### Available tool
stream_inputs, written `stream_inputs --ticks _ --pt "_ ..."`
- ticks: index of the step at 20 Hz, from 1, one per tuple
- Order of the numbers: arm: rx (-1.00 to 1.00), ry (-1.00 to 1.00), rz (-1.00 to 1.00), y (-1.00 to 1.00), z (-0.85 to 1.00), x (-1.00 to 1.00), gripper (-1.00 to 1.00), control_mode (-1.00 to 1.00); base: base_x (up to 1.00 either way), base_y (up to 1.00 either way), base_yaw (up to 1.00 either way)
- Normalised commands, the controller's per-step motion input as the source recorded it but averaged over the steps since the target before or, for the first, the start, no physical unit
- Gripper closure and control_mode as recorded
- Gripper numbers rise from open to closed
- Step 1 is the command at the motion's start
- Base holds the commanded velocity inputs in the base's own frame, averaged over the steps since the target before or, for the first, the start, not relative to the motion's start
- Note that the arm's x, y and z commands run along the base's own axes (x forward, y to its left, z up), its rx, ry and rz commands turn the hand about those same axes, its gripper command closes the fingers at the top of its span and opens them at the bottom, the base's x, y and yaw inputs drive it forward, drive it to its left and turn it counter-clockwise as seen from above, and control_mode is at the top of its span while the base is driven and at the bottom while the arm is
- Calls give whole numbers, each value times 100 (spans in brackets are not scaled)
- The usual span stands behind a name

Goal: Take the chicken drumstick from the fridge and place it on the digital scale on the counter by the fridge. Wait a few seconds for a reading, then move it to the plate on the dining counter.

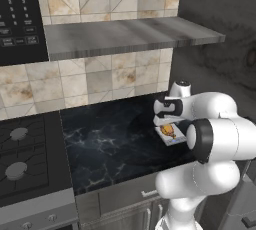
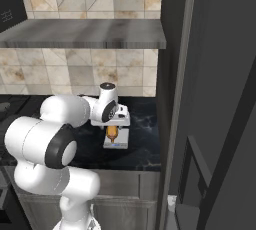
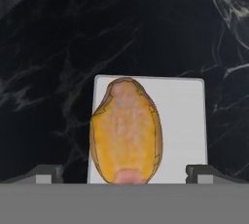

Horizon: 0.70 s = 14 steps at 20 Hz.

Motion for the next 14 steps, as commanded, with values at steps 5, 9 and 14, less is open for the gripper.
stream_inputs --ticks 5,9,14 --pt "0 0 0 0 -16 -3 -100 -100 0 0 0" --pt "0 0 0 0 -14 -4 -100 -100 0 0 0" --pt "0 0 0 0 -14 -4 -100 -100 0 0 0"
